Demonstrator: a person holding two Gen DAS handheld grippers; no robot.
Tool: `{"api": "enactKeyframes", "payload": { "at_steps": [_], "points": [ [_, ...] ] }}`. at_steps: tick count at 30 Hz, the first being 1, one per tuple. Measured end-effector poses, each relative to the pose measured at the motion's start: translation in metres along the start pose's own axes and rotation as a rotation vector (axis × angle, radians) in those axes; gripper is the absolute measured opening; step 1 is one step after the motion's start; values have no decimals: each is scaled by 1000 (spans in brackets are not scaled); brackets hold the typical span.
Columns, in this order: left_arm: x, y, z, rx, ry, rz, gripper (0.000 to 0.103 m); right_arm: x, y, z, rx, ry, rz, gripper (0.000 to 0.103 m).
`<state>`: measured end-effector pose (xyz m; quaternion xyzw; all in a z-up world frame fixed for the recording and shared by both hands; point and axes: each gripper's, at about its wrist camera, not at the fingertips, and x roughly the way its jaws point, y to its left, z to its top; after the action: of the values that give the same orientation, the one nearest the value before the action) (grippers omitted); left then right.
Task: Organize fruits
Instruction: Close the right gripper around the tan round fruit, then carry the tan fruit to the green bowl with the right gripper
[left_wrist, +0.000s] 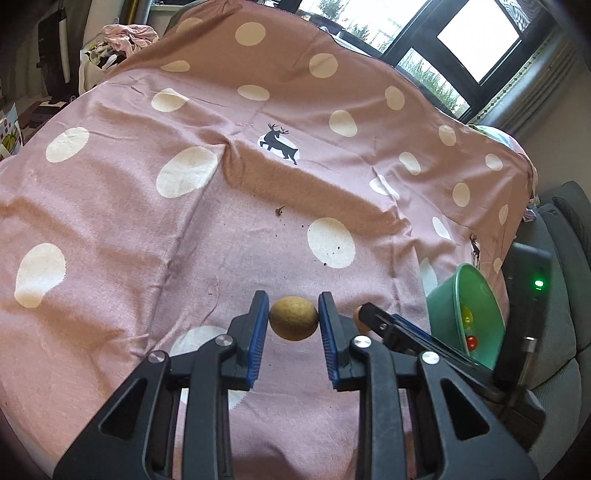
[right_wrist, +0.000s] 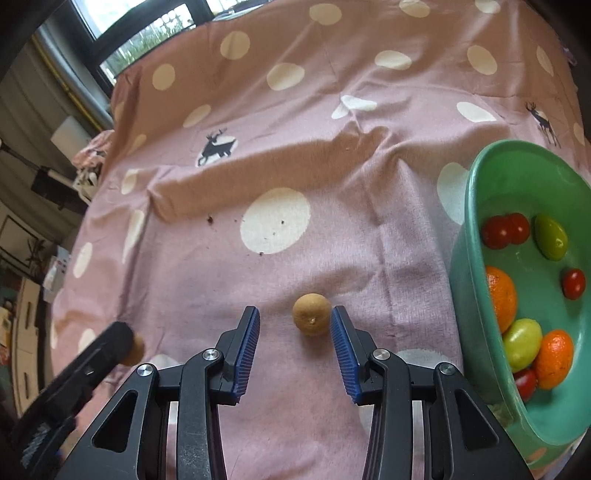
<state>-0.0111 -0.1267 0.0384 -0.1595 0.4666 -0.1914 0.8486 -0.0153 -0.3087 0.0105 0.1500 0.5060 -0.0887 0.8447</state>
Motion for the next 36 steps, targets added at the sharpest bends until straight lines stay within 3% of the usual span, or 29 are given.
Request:
{"api": "enactKeyframes", "payload": {
  "at_steps": [8, 18, 28, 32, 36],
  "points": [
    [-7, -3, 0, 14, -23, -12, 27, 18, 3, 3, -32, 11, -83, 34],
    [-17, -15, -2, 49, -56, -39, 27, 16, 2, 2, -27, 4, -84, 29],
    [-35, -76, -8, 189, -162, -139, 27, -88, -31, -4, 53, -251, 66, 29],
    [-30, -113, -11, 269, -167, -189, 27, -118, -61, -5, 119, -342, 41, 29],
    [-17, -149, -17, 342, -169, -231, 27, -128, -93, -8, 210, -380, 0, 29]
  ]
}}
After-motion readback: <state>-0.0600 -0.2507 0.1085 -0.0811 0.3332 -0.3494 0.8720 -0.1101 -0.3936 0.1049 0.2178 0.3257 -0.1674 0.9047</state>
